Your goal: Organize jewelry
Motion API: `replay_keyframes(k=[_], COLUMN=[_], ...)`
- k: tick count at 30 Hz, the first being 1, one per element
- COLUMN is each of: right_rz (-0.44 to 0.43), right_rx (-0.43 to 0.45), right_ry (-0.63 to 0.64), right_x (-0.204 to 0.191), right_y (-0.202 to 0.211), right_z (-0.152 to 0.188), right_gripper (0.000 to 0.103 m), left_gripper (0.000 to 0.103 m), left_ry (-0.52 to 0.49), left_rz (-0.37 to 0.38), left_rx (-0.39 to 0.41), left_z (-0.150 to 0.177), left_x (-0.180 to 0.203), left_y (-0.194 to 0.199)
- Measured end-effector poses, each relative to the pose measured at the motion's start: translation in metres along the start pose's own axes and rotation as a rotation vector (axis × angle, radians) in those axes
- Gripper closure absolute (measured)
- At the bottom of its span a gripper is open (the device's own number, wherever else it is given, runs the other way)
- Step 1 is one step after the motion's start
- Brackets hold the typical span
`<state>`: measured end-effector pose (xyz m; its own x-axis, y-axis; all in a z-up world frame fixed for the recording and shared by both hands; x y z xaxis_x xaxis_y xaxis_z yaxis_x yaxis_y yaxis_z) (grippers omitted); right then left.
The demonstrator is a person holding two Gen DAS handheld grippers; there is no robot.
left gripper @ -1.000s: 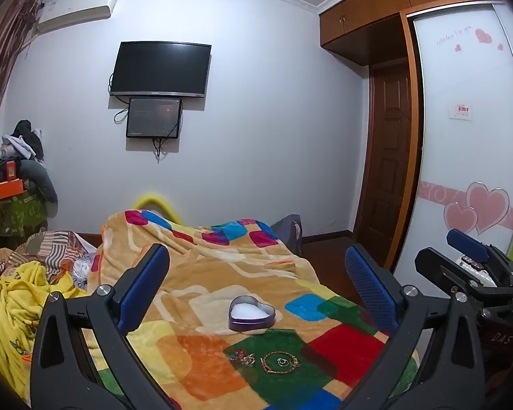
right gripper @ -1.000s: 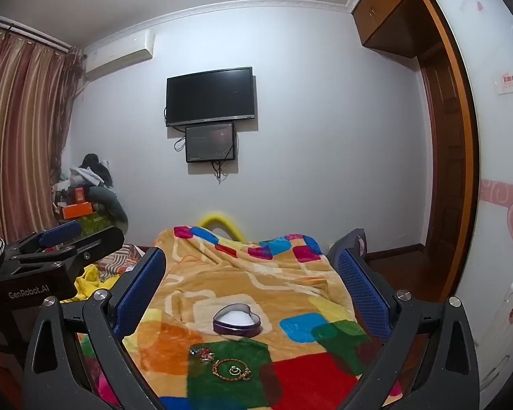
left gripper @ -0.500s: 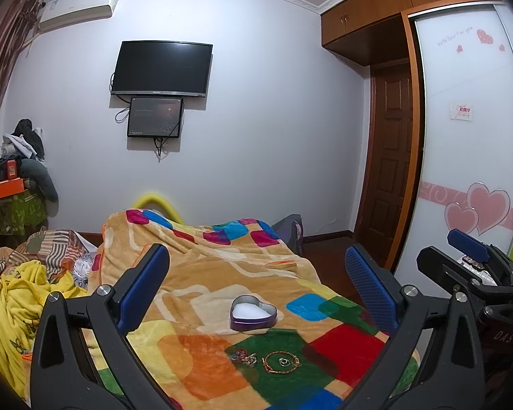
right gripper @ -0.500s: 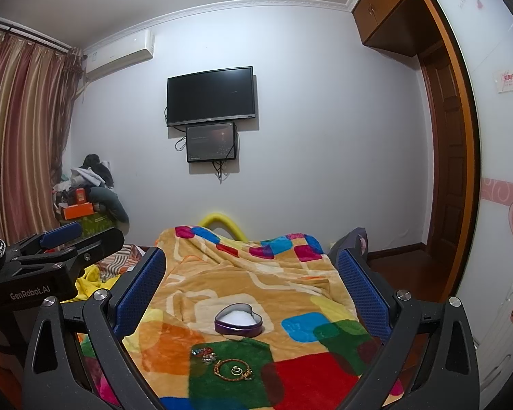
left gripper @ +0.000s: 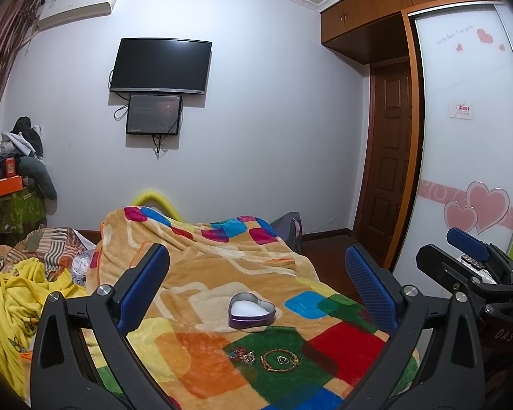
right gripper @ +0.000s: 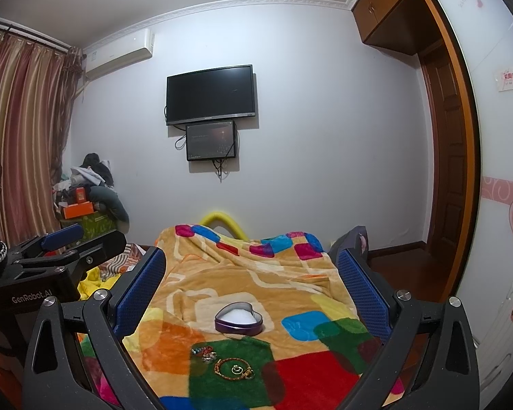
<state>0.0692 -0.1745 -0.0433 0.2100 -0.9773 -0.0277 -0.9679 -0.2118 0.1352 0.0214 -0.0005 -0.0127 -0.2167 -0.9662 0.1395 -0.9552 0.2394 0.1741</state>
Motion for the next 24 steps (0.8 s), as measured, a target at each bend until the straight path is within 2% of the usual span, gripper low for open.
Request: replay_keyframes(k=[24], right_rz=[-0.002], right_rx=[-0.010], right_ry=[0.004], right_x=[-0.0040], right_y=[-0.0024], right_z=[0.0091], right_gripper=[0.003], left_gripper=[0.000], left_ry=[0.009], left_rz=[-0.010], left_rx=[-0.008], left_z=[0.0024], left_x=[-0.0056], left_y=[-0.0043])
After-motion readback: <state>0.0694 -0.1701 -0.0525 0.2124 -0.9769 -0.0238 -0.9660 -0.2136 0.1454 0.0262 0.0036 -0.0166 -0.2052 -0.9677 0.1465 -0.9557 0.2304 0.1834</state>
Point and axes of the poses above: each gripper's, at about its wrist camera, not at the fingertips, and y roughly against the way its jaws point, x to its right, z to its underside, the point moved 1 cm from there along -y, roughly the way its jaws point, and after that the axes turned 13 degrees about z, right-handed, at the moved point
